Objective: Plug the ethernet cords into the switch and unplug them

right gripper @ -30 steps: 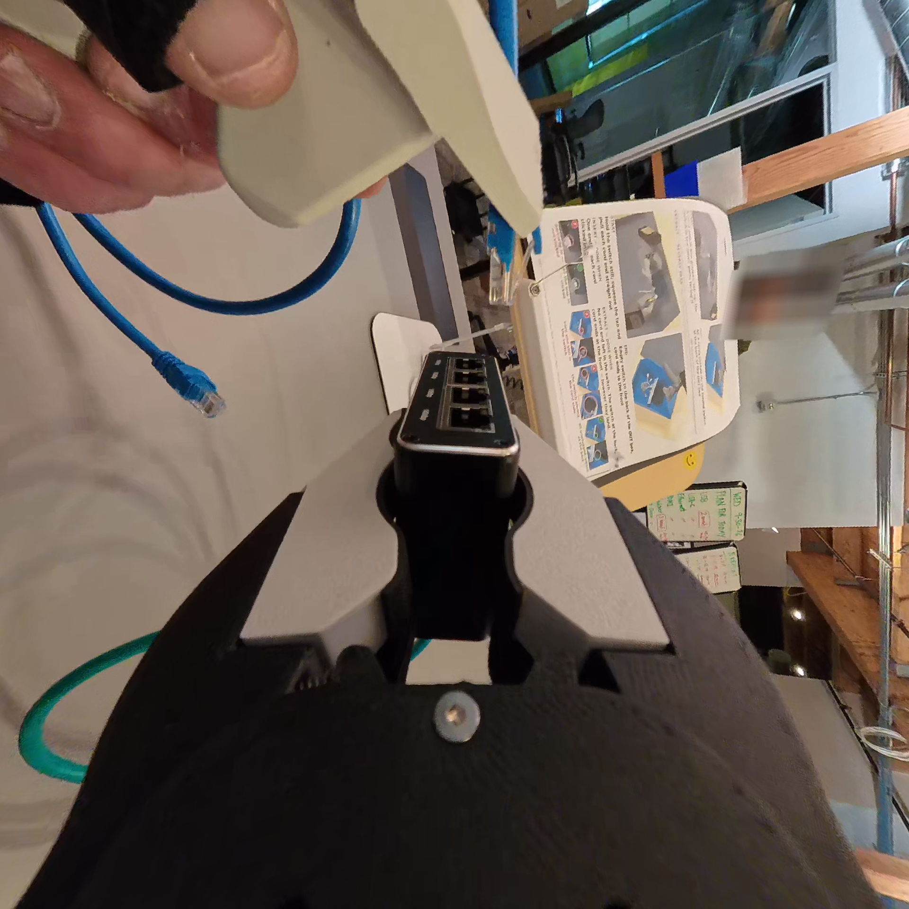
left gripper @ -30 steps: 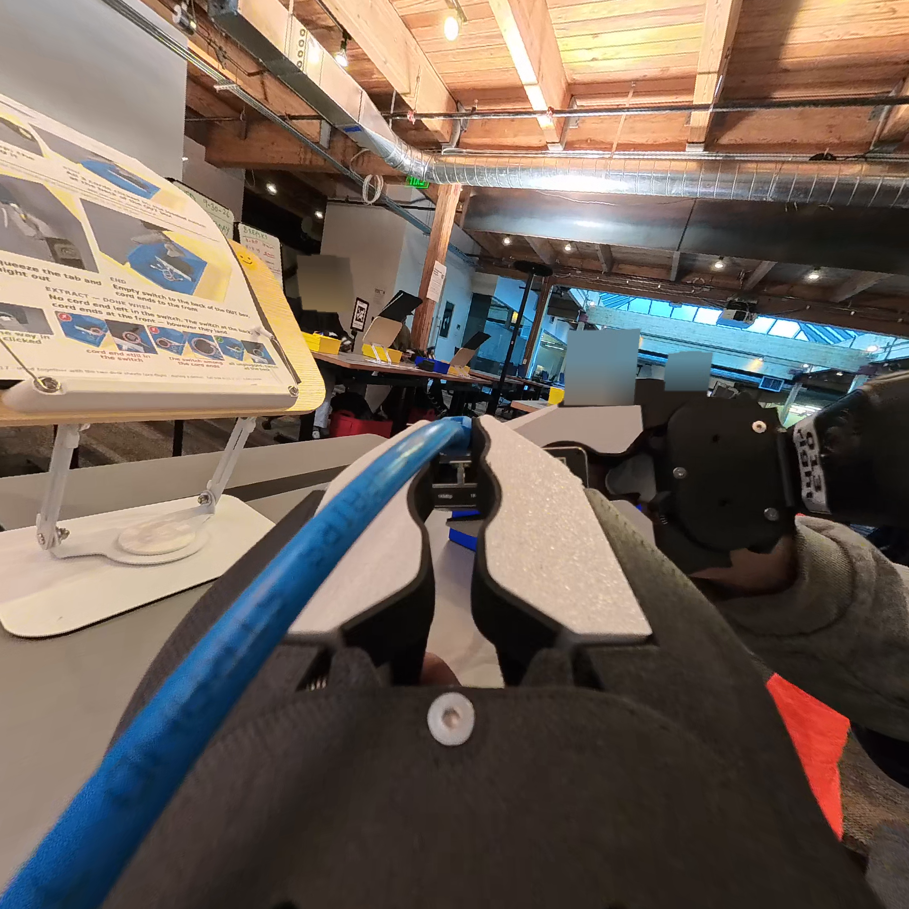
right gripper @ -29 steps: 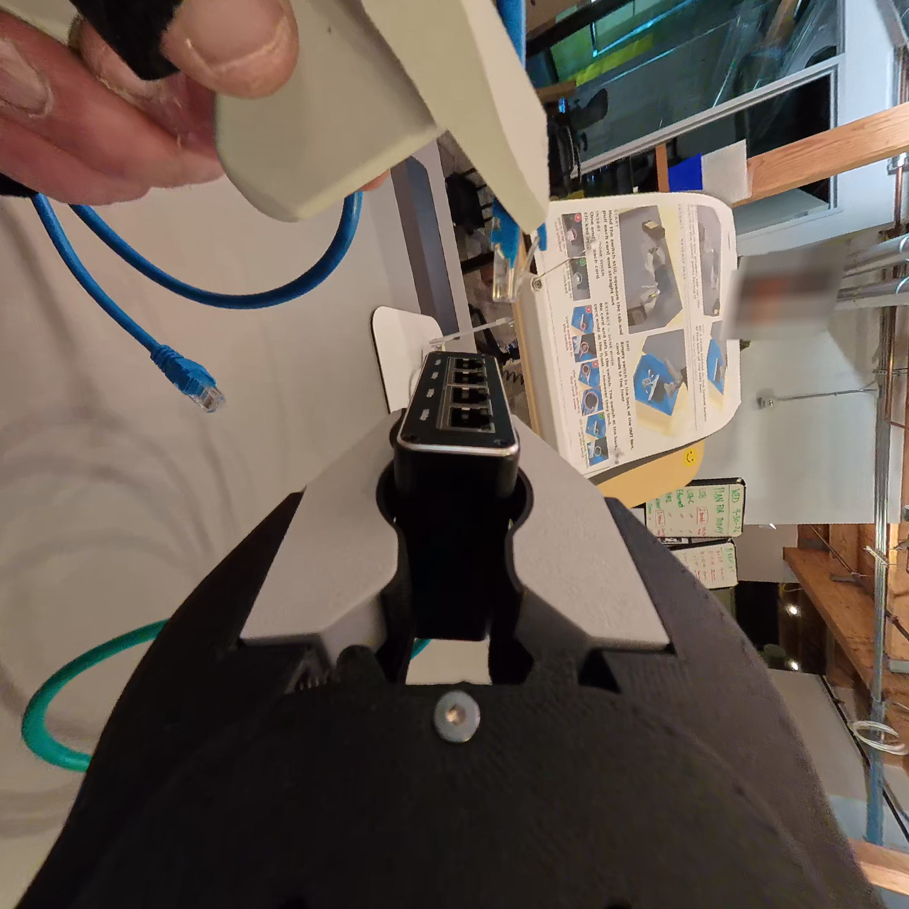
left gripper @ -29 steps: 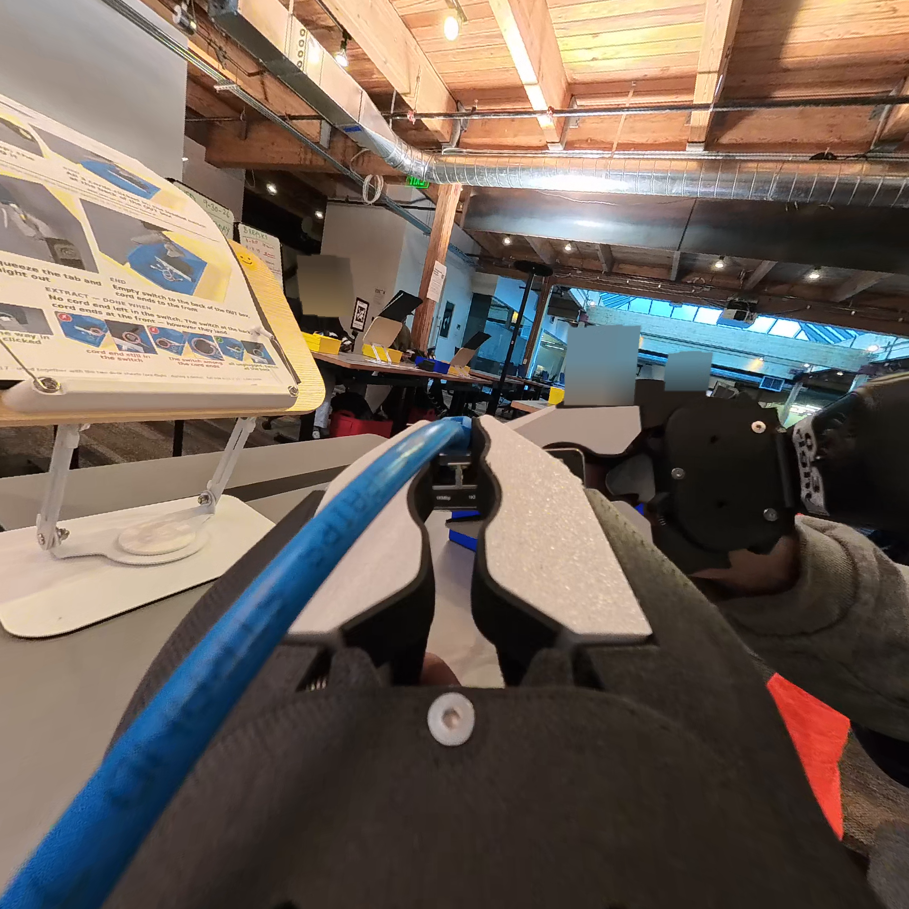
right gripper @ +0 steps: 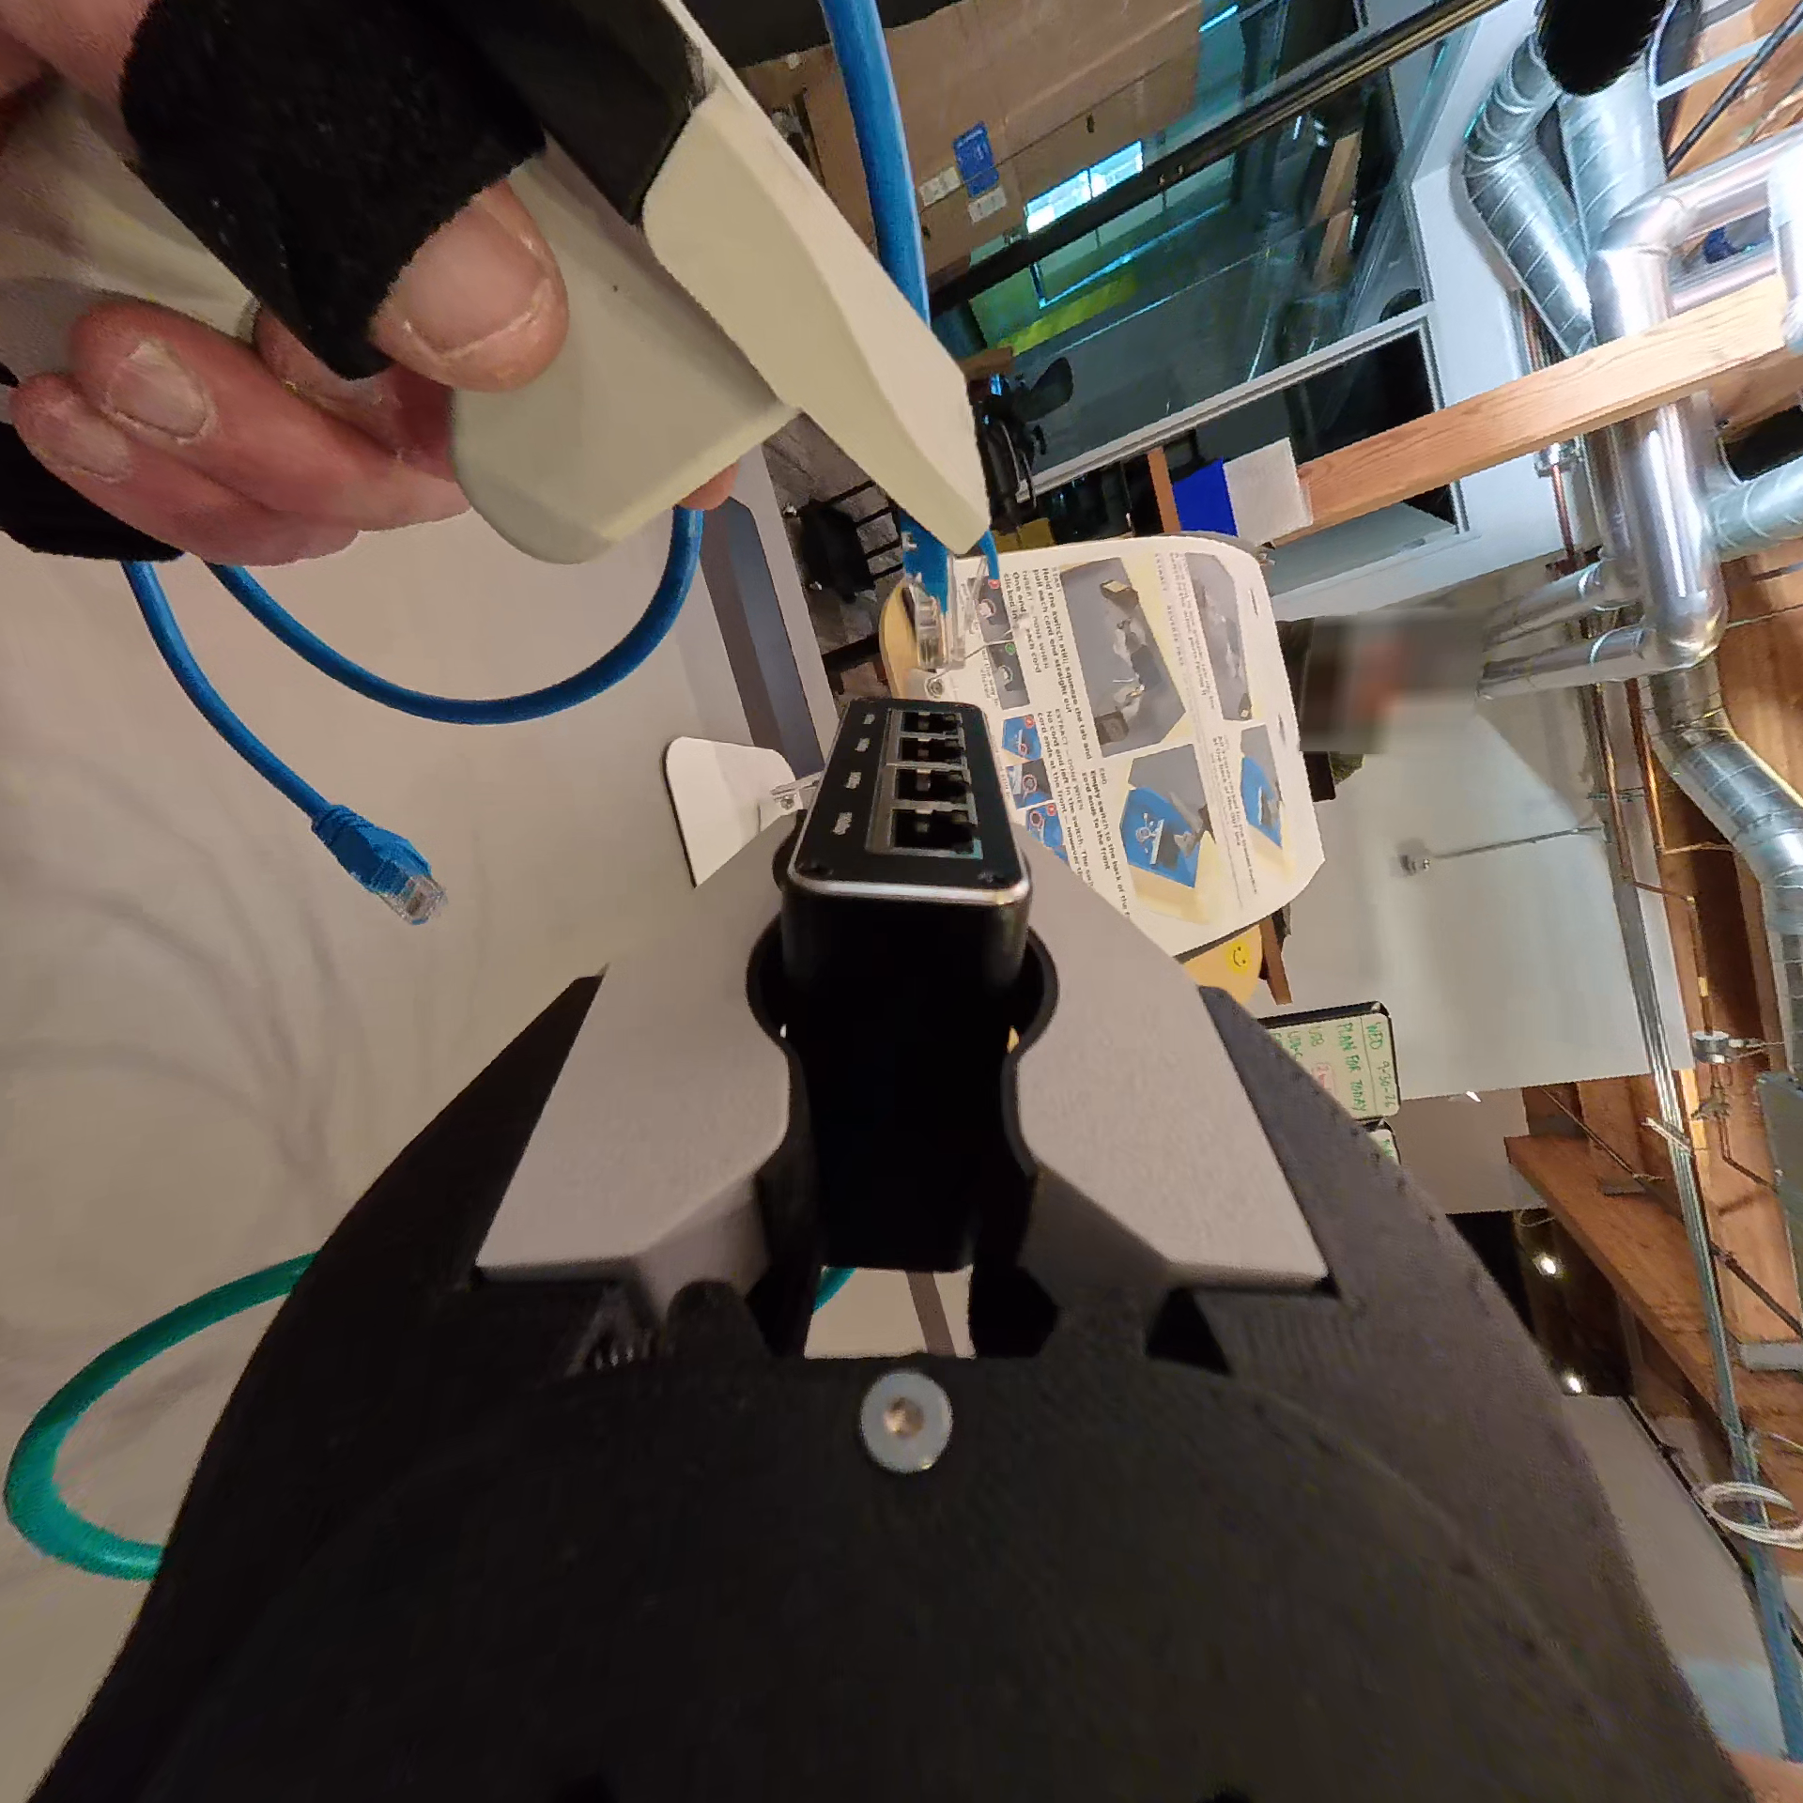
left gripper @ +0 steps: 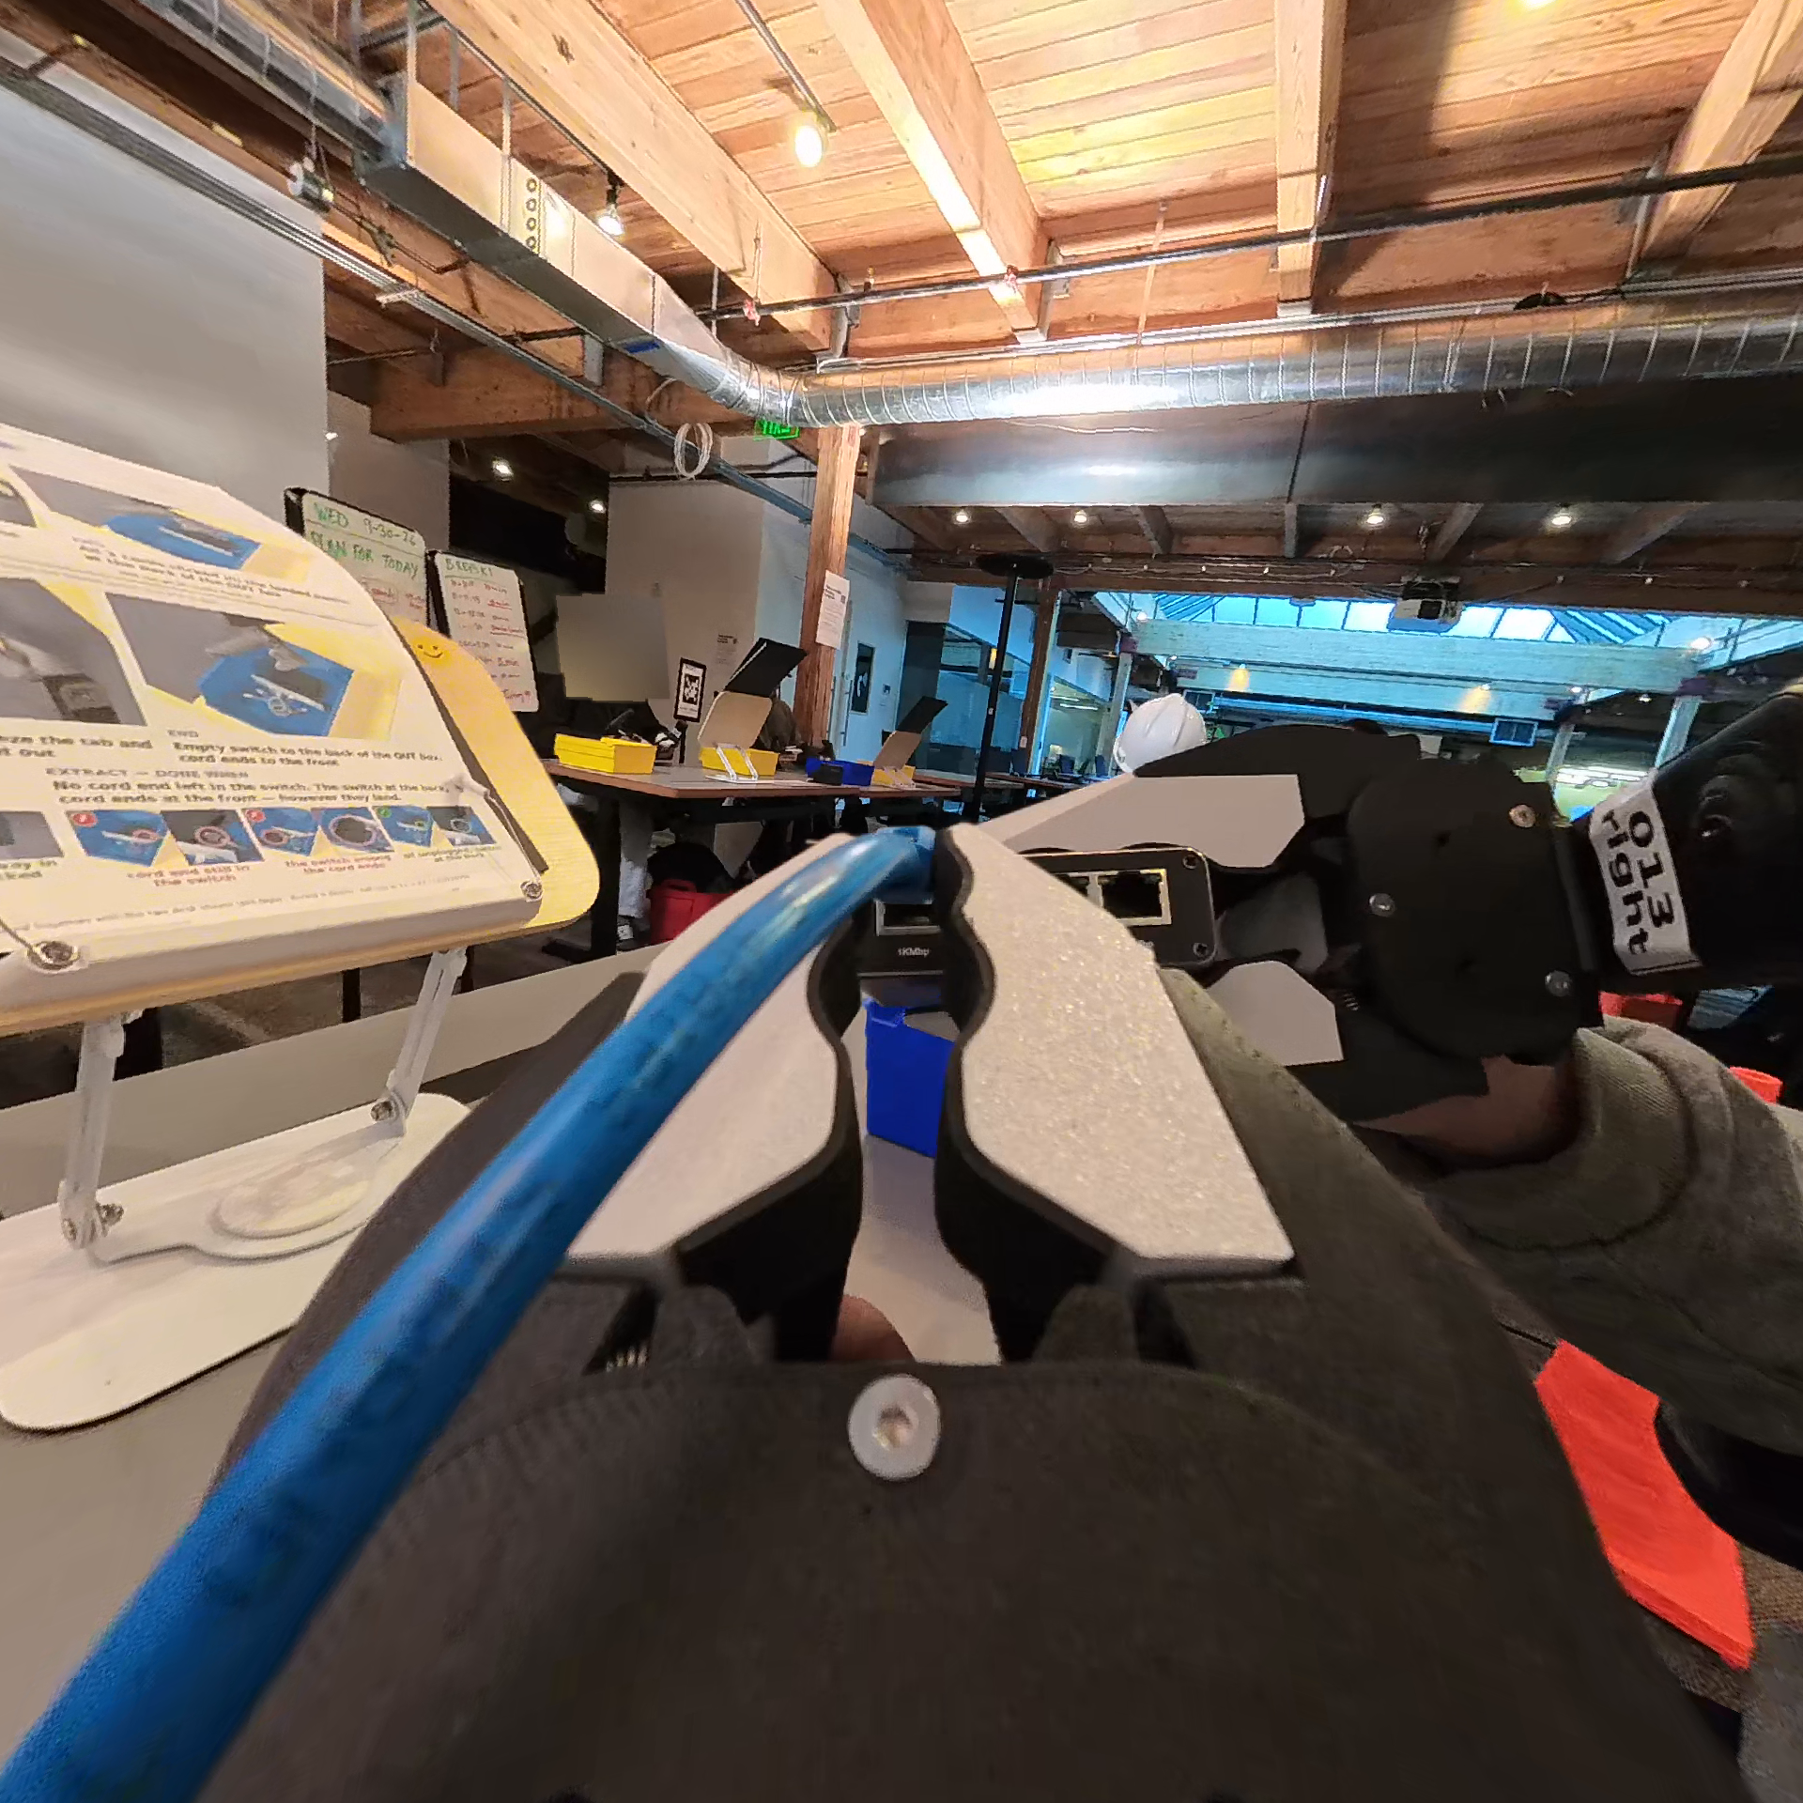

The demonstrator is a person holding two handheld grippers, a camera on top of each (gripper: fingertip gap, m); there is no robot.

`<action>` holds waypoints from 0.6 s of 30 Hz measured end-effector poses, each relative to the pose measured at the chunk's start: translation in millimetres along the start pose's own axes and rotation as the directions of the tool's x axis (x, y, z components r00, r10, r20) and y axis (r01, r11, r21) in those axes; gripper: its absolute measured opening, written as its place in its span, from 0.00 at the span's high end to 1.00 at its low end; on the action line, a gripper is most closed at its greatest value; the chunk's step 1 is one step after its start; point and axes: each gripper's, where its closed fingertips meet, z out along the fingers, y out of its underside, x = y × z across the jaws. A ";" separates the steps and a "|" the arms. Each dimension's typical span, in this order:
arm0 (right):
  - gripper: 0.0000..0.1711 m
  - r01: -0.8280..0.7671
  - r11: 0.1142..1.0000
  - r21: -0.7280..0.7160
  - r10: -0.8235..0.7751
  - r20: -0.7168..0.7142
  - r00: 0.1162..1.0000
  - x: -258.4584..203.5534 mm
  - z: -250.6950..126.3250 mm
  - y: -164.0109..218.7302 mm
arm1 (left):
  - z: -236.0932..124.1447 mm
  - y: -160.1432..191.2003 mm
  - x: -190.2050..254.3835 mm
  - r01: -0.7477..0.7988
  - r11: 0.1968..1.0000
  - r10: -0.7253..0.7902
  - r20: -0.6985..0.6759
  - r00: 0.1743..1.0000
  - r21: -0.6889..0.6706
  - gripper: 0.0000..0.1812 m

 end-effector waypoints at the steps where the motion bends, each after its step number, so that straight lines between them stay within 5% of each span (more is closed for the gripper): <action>1: 0.81 0.002 1.000 0.002 -0.002 -0.002 1.000 0.7 -1.1 -1.2 | 0.4 -1.1 1.2 0.000 1.000 0.000 -0.001 1.000 0.003 0.94; 18: 0.81 0.018 1.000 0.010 -0.018 -0.047 0.999 8.2 -8.1 -12.9 | 4.0 -3.4 9.1 -0.001 1.000 0.002 -0.007 1.000 0.005 0.93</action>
